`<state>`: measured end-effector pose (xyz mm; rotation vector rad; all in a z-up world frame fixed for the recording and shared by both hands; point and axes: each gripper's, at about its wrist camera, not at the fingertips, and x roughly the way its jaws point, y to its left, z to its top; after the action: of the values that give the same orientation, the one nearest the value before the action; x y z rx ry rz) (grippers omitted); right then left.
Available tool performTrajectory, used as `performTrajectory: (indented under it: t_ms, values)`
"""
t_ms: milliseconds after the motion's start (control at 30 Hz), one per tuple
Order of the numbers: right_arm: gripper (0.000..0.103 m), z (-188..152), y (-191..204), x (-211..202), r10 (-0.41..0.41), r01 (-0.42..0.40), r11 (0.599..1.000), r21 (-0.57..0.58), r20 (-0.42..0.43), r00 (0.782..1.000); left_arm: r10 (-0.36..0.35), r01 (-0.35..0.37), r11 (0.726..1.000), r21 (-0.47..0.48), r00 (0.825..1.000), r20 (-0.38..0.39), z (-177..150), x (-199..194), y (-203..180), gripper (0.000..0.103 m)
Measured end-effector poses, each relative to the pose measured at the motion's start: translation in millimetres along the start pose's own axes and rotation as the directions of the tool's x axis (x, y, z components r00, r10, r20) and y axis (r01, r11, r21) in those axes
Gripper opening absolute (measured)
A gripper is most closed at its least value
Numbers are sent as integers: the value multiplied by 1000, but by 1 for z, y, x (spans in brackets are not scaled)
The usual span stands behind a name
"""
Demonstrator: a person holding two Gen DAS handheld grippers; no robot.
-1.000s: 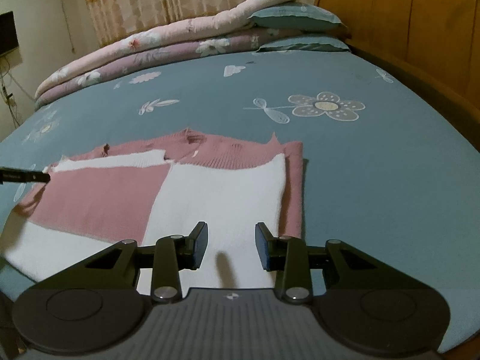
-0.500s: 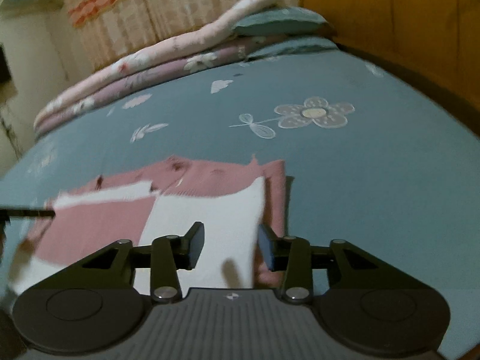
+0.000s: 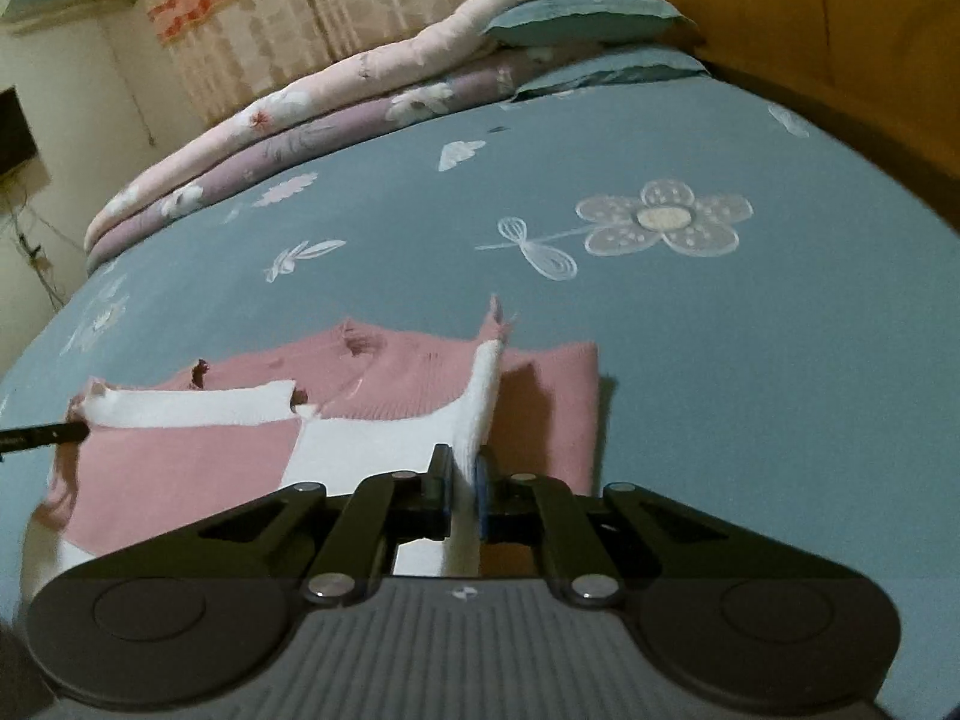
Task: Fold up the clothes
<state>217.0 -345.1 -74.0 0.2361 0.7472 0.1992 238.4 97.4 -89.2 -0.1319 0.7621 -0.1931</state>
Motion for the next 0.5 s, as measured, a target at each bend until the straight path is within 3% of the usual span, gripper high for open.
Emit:
performTrajectory:
  t_ms: [133,233,367,433,500]
  values:
    - [13,-5,-5,21,-64,63,998,-15,-76,995,20,-21,1000,-17,999,-47,0,20,3,9]
    - [15,-11,1,7,-94,92,995,-31,-48,994,33,-33,999,-3,998,-50,2,21,0,13]
    - [22,-17,17,-25,-127,128,989,-76,22,992,71,-72,993,92,997,16,3,-11,-16,32]
    - [25,-20,30,-44,-95,99,991,-89,51,994,82,-89,985,151,995,52,3,-32,-29,35]
    - [27,-28,35,-55,-58,62,995,-73,52,997,43,-54,980,190,997,61,-1,-50,-45,42]
